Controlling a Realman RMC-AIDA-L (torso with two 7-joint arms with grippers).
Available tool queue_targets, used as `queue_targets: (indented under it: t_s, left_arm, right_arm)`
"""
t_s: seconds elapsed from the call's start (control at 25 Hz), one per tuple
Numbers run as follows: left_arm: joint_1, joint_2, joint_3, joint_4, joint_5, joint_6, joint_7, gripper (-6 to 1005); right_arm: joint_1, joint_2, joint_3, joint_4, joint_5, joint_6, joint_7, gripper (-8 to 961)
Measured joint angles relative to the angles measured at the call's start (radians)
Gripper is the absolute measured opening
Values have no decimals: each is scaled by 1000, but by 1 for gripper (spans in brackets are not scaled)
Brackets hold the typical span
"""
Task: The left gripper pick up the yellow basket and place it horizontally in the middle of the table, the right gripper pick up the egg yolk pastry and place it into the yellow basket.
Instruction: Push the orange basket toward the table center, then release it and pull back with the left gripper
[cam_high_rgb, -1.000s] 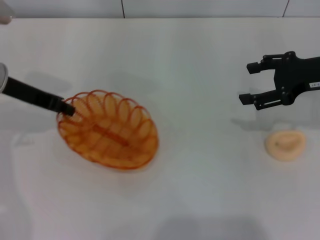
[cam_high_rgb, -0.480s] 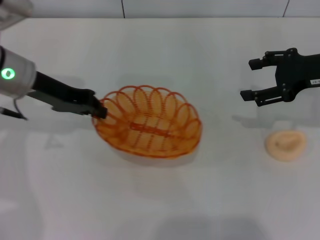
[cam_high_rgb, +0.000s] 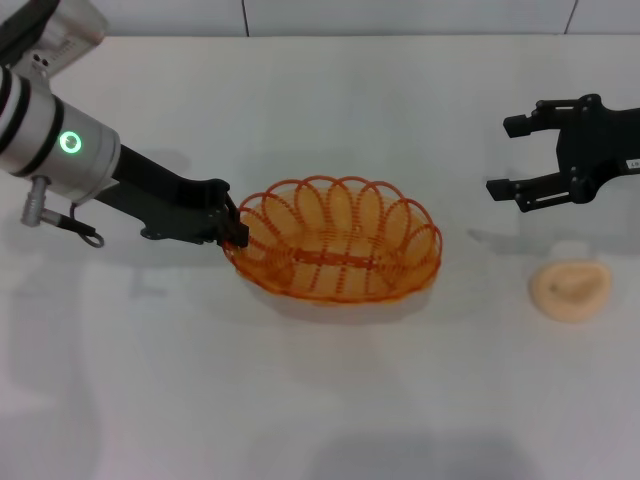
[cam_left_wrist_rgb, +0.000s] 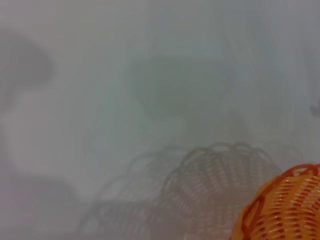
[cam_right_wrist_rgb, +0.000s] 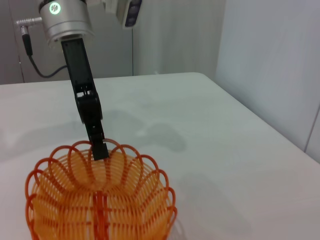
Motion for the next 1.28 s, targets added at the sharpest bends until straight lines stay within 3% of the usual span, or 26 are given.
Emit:
queue_targets:
  t_s: [0.4, 0.92, 1.28]
  left_arm:
    - [-51, -8, 3, -113, -2, -50, -21, 143]
    - [-55, -8, -2, -124, -20, -69, -27, 182]
    - [-64, 0, 2, -121, -12, -64, -18, 359]
  right_arm:
    - [-10, 1, 0, -4, 1, 0, -14, 844]
    - [-14, 1, 0, -11, 1, 20, -25, 843]
    - [-12, 1, 0, -11, -1, 36, -23, 842]
